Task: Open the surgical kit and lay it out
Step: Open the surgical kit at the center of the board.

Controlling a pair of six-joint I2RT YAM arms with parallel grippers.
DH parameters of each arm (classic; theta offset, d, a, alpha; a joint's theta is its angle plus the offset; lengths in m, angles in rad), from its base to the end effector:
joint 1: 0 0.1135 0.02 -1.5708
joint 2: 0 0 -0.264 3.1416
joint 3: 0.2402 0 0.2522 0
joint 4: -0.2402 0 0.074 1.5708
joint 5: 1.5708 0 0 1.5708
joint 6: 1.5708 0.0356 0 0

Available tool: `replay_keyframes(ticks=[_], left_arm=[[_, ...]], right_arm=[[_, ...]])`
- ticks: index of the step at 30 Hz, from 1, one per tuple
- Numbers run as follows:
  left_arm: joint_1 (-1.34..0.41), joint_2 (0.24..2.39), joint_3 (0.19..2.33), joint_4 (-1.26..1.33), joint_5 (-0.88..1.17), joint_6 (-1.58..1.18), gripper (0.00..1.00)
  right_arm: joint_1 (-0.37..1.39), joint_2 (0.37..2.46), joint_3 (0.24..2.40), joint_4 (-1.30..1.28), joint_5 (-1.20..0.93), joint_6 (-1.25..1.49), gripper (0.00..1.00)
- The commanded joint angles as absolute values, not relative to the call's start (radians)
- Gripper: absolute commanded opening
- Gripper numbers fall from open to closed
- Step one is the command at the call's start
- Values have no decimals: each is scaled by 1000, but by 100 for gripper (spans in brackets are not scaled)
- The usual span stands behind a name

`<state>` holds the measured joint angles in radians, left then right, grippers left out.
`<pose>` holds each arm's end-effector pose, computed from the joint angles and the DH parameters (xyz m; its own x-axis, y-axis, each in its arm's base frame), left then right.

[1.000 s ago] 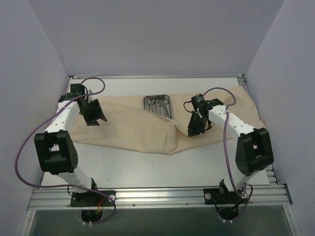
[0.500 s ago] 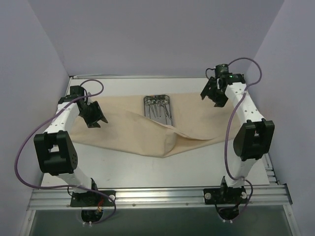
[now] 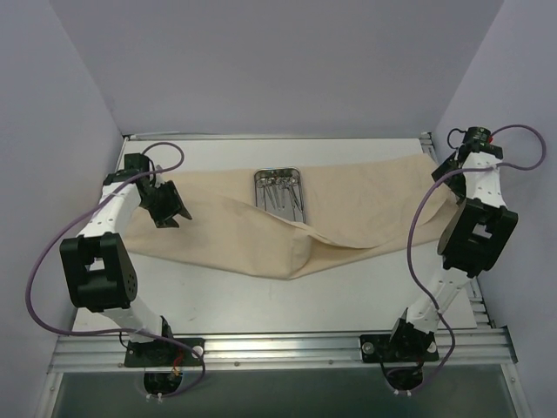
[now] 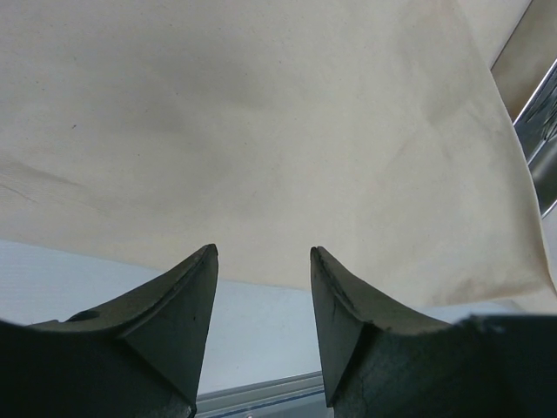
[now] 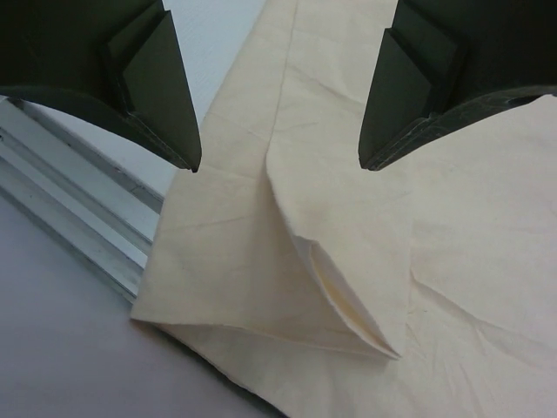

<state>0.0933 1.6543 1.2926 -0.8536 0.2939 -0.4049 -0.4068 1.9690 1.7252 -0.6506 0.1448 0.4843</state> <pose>0.3295 0.0205 0.2447 -0.8623 -0.4594 -0.2129 -0.3574 0.8501 -0.3867 0.4048 -0.1800 0.2708 -0.4129 0.6796 -0.6064 0.7534 0.6290 0.1919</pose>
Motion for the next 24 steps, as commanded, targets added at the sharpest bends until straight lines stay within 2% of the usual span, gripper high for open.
replay_keyframes(ticks=[1,7,17,19,20,22,23,24], left_arm=[[97,1629,1289,-841,311,-383,56],[98,1649,1287,-799,325,-390,60],[104,1672,1322,-807,345,-376,61],[104,1680,1327,-789,368,-376,63],[103,1684,1327,-776,406,-379,64],[98,1696,1328,-749,436,-397,73],[94,1700,1330,-736,445,-405,75],[89,1709,1330,-723,474,-423,75]], right_arm=[[-382,1973,1732,-565,80,387,75],[-383,2026,1772,-557,70,351,77],[-374,2117,1773,-565,133,345,68],[-374,2132,1760,-548,138,336,64],[-374,2140,1759,-545,141,336,58],[-374,2163,1759,-542,141,344,48],[-371,2167,1753,-538,140,344,43],[-368,2172,1752,-534,138,347,34]])
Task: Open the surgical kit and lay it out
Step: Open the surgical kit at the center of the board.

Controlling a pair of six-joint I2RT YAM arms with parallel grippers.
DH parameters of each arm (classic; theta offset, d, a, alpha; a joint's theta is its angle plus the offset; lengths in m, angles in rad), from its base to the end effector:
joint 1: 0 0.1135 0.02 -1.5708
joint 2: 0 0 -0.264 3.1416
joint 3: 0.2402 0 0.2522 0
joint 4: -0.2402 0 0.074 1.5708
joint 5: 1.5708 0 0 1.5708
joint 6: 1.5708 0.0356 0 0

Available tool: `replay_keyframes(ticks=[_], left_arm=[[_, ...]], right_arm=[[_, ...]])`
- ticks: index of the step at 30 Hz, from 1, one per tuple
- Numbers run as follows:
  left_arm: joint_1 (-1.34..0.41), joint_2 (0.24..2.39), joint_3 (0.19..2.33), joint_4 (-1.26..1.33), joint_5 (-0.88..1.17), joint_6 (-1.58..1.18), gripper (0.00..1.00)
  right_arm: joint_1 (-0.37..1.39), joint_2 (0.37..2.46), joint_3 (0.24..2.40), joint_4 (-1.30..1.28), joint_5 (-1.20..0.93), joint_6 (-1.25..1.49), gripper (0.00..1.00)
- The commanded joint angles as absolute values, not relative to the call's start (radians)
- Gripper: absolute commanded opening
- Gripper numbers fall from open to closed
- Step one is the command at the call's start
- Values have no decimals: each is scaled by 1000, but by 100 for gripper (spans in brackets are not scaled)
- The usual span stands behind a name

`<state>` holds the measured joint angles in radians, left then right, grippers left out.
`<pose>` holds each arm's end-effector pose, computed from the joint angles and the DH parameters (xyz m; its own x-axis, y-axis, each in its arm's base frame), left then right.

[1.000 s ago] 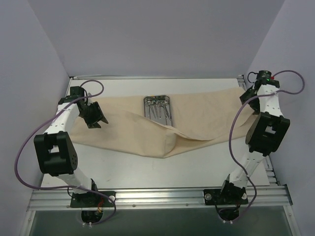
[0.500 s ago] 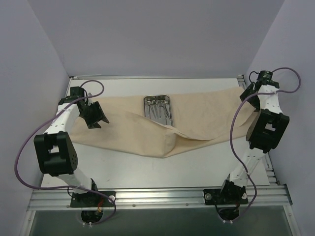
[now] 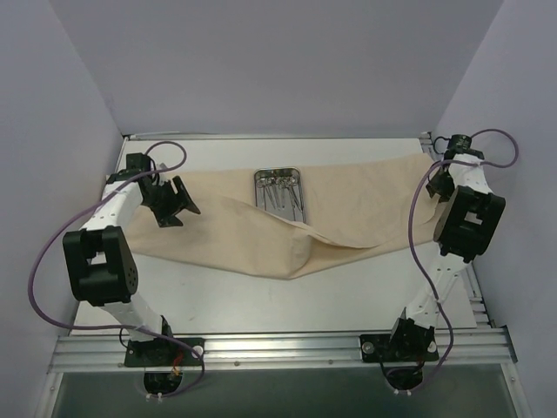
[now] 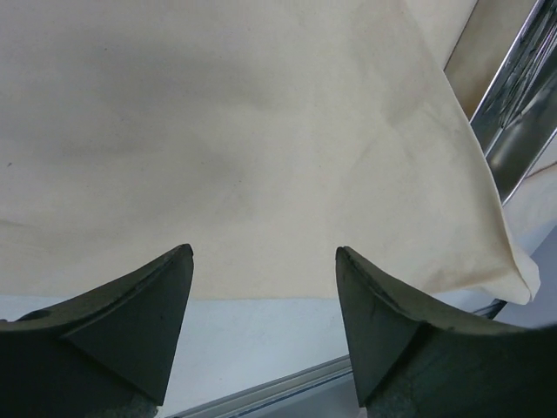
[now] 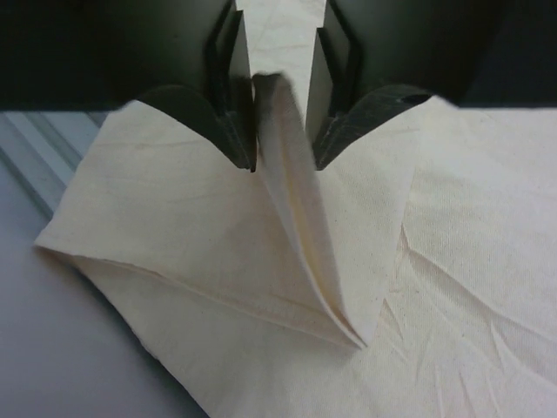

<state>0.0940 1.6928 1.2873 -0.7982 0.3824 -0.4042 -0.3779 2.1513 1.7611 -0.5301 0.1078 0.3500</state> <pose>0.3391 0.0186 0.2341 -0.8726 -0.4487 -0.1930 -0.3229 0.8263 -0.4614 0.4451 -0.1808 0.2095 -0.5482 0.5844 -0.5982 0.6551 0.7448 0.1272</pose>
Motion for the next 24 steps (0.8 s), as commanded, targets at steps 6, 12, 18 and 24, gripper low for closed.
replay_keyframes(ticks=[6,12,18,24], left_arm=[[61,1794,1413,-712,468,-517,94],[8,1903,1601,-834,319,-639,94],[-110,2046,1807,-996,186,-765,94],[-135,2187,2014,-1138,141,-819,98]], right_arm=[[-325,2166,1764,-566,126,360,3],[-293,2134,1805,-632,156,387,0],[-203,2063,1764,-634,198,455,0],[-172,2040,1810,-646,173,449,0]])
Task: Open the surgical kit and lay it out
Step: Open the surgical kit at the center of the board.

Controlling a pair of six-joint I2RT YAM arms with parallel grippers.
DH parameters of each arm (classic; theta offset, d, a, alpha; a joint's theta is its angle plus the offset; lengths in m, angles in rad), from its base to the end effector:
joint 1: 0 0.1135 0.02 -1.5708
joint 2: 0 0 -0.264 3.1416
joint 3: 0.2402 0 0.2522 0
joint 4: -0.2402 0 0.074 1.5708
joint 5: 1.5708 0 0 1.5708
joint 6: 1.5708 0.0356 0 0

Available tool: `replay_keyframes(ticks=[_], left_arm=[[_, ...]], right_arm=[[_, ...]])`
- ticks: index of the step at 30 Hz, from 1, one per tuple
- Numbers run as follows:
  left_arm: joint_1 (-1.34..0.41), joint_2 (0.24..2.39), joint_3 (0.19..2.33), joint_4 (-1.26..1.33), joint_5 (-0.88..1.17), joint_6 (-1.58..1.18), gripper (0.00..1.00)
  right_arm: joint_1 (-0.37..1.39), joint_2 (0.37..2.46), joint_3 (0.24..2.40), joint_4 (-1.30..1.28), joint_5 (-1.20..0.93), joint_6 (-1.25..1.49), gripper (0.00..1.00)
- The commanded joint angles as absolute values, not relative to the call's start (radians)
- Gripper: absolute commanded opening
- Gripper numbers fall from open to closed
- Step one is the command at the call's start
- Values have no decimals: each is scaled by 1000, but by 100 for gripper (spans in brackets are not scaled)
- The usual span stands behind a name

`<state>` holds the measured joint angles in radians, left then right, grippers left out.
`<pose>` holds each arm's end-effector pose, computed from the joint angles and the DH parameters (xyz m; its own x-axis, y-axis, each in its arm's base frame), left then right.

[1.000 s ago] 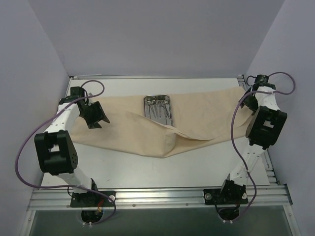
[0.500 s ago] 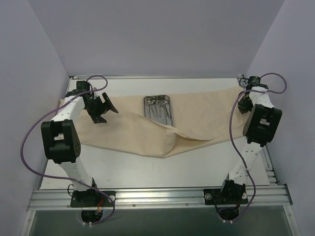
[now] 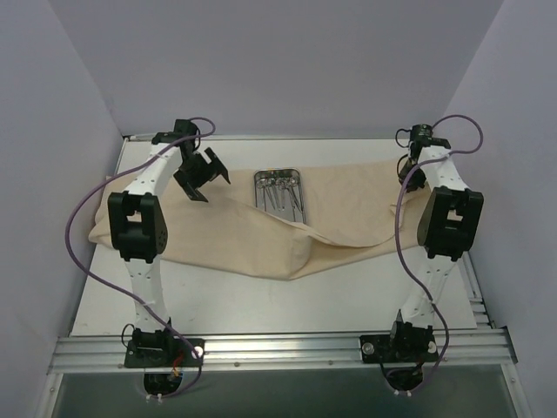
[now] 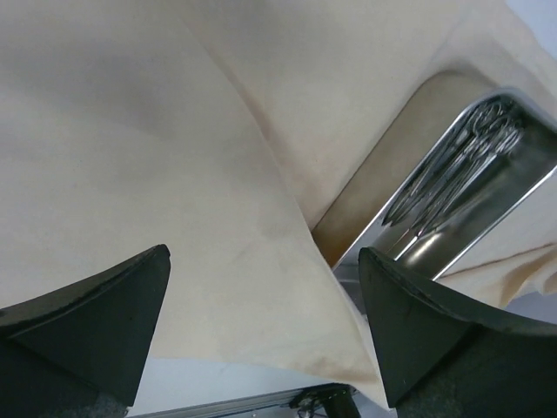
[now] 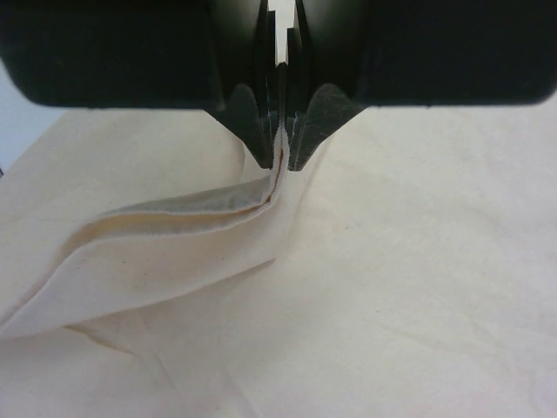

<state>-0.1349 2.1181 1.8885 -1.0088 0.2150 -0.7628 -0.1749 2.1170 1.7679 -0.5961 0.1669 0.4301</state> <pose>0.4400 -0.0674 0.2388 -0.8156 -0.5705 -0.0965 -0.5023 0.7809 -0.3713 0.4635 -0.0879 0.2232 -0.6140 0.5260 -0.5884 0.5759 0.8084 0.1218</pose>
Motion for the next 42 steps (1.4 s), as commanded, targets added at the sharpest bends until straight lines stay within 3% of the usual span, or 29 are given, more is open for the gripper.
replay_keyframes(ticks=[1,2,15,18,21,22,27,30,37,42], left_arm=[[-143,2207,2048,-1166,132,-824,99],[-152,2224,2086,-1178,127,-827,94],[-235,2399,2269,-1348,113,-884,92],[-233,2421,2273,-1351,121,-870,84],[-233,2428,2269,-1353,130,-851,60],[-235,2422,2263,-1347,129,-844,47],[-230,2358,2139,-1243,149,-785,24],[-241,2320,2082,-1206,132,-749,3],[-261,2027,1769,-1094,9,-635,2],[-262,1669,1456,-1008,-14,-571,2]], right_arm=[[-173,2030,1813,-644,170,439,0],[-172,2023,1819,-641,169,434,0],[-190,1939,1714,-584,117,420,0],[-198,1931,1715,-580,106,420,0],[-198,1927,1715,-584,95,417,0],[-199,1925,1715,-587,95,416,0],[-207,1905,1706,-598,95,400,0],[-212,1896,1707,-615,89,396,0],[-267,1812,1625,-675,57,443,0],[-293,1695,1525,-755,104,492,0]])
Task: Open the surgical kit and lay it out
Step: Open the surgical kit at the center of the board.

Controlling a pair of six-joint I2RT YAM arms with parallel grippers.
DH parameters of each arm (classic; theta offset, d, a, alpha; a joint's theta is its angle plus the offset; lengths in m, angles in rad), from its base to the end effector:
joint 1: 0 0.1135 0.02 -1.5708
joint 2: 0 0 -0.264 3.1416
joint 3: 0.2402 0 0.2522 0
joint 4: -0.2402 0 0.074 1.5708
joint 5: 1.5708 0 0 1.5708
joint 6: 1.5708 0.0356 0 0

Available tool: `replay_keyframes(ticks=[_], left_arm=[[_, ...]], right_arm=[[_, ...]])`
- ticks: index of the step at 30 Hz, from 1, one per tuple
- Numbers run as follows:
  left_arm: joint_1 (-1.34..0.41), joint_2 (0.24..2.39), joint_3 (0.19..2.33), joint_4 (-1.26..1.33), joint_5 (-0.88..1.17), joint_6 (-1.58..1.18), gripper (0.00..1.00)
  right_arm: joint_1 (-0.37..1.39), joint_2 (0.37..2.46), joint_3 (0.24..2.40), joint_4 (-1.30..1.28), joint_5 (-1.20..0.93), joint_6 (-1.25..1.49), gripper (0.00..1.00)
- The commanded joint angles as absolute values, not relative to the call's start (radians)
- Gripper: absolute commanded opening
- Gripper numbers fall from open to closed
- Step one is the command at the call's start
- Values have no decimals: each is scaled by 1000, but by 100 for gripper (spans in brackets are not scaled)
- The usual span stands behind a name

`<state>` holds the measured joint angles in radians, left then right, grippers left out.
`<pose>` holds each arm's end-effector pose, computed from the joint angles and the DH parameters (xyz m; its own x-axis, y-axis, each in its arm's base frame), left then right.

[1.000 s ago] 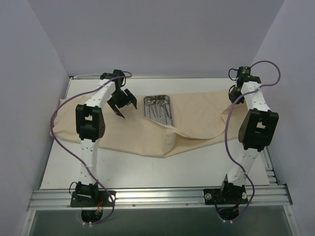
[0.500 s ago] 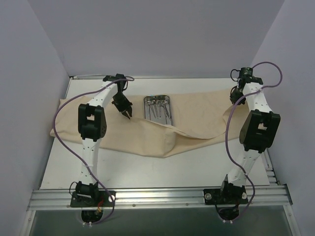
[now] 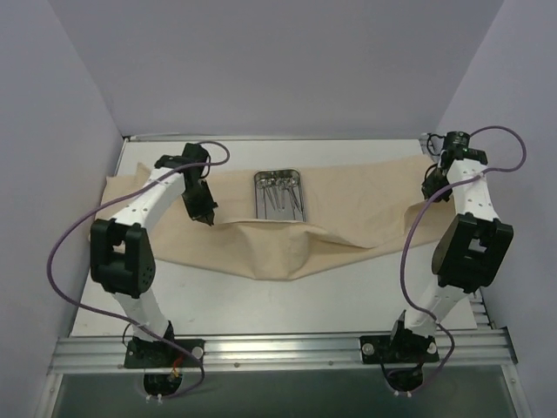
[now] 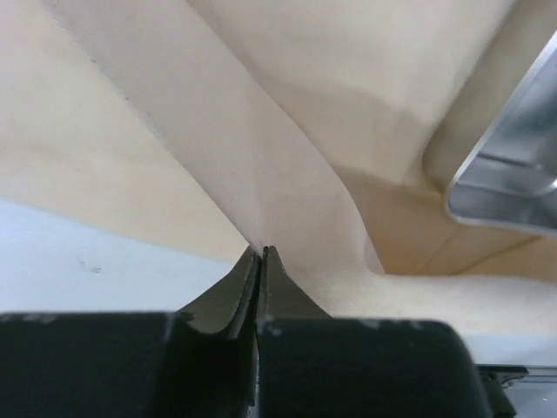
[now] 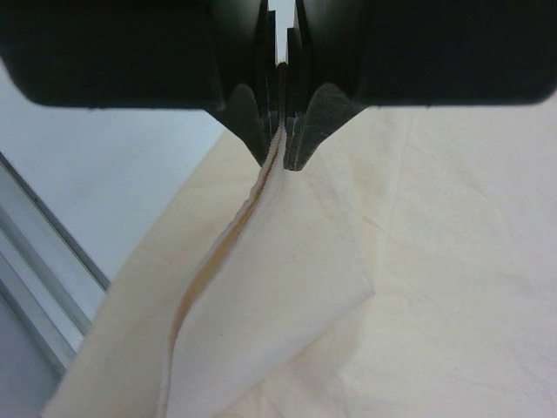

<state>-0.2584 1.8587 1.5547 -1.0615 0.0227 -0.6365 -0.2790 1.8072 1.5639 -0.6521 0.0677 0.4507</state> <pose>0.3565 -0.0951 0.2433 -0.9157 -0.3726 -0.1507 -0.3535 0.9250 -0.1390 0.3863 -0.1132 0.2839 -0.5380 0.6062 -0.5858 0.6108 0.7592 0.2248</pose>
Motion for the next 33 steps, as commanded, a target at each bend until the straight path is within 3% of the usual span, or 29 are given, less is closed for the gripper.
replay_keyframes(ticks=[1,8,16,20,22,25,27,28,30,33], left_arm=[[-264,1619,1354,-997,-3,-569,2],[-275,1179,967,-954,153,-632,2],[-299,933,831,-1052,181,-655,2],[-302,865,856,-1136,130,-667,18],[-310,854,856,-1138,127,-669,24],[-310,838,886,-1147,140,-651,39],[-324,853,932,-1152,111,-602,48],[-327,862,965,-1158,95,-583,56],[-344,893,1060,-1146,40,-540,62],[-356,989,1184,-1094,-41,-492,66]], right_arm=[[-295,1674,1485,-781,112,497,0],[-337,1476,1332,-949,267,515,0],[-394,1327,1223,-1025,327,509,0],[-423,1290,1216,-1055,316,502,0],[-429,1282,1238,-1086,321,503,11],[-433,1279,1281,-1138,307,494,41],[-431,1293,1311,-1161,238,473,56],[-428,1301,1351,-1179,201,450,59],[-404,1311,1406,-1178,76,436,66],[-261,1377,1573,-1138,54,463,60]])
